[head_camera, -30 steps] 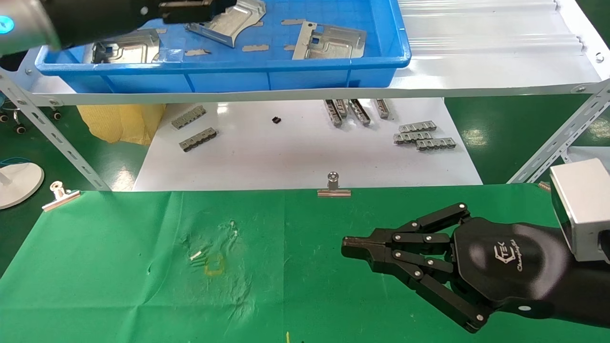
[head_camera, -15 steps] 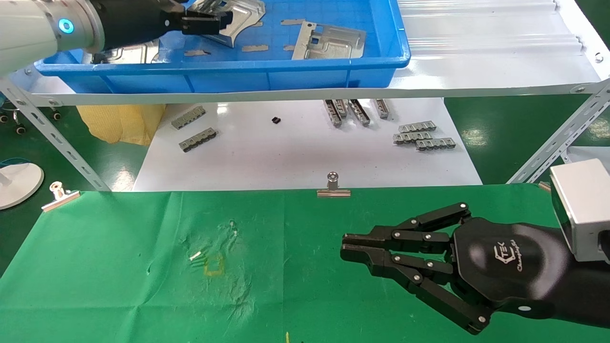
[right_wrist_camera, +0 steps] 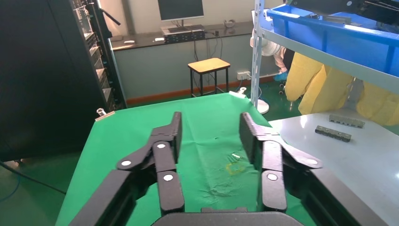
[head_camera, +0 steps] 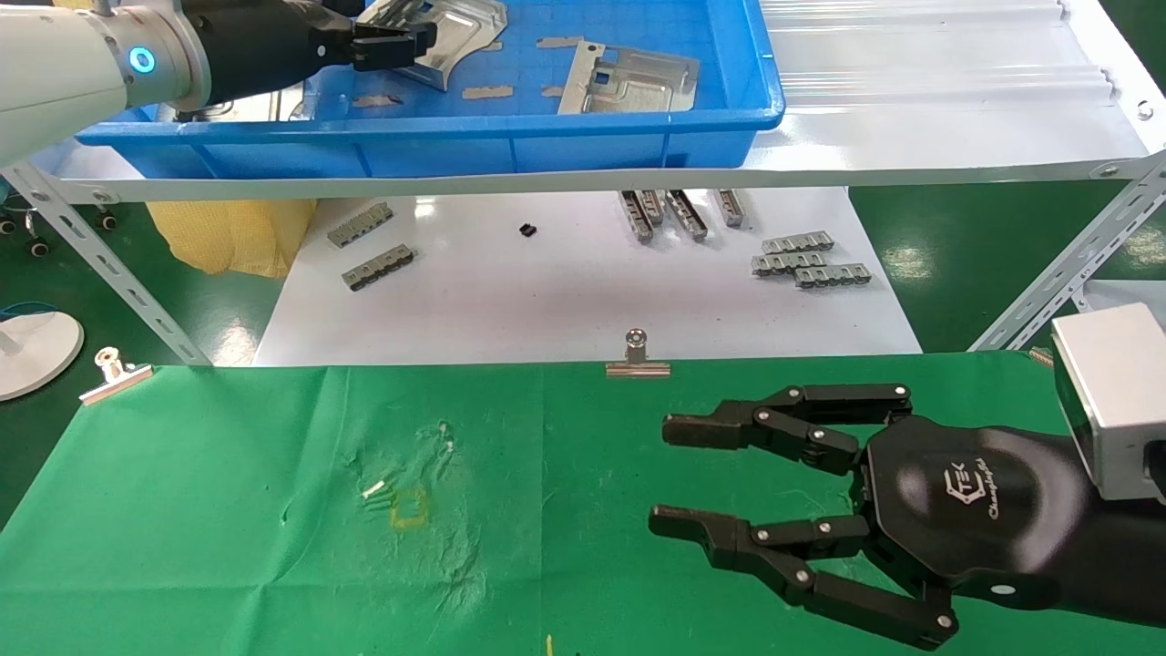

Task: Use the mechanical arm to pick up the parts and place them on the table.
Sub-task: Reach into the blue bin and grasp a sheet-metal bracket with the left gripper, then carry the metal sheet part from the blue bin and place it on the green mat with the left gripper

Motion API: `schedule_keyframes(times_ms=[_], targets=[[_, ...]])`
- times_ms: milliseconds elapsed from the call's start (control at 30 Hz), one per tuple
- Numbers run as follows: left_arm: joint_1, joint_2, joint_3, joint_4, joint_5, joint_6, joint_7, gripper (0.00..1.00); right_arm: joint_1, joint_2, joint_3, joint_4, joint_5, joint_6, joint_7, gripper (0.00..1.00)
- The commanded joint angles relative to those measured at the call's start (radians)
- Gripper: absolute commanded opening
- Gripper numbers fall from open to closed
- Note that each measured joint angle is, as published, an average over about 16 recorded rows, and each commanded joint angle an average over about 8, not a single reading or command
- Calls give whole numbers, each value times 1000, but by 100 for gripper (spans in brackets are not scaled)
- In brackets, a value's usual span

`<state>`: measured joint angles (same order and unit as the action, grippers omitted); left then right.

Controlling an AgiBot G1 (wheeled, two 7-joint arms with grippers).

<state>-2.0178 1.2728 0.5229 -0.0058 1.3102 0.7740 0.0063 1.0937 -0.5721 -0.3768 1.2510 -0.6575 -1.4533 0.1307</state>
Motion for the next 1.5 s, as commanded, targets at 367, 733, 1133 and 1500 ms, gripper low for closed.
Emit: schedule_keyframes(times_ms=[367,733,1133,1500], targets=[[13,4,-4,-1,-6,-21,19,0,0,0,0,0,0,0,0,100],[24,-1,-22,-22,-30,-27,70,0,0,0,0,0,0,0,0,100],[2,-43,-58,-47,-83,61,141,0,0,0,0,0,0,0,0,100],[-12,-135,-74,-89,-118,447,224,0,0,0,0,0,0,0,0,100]])
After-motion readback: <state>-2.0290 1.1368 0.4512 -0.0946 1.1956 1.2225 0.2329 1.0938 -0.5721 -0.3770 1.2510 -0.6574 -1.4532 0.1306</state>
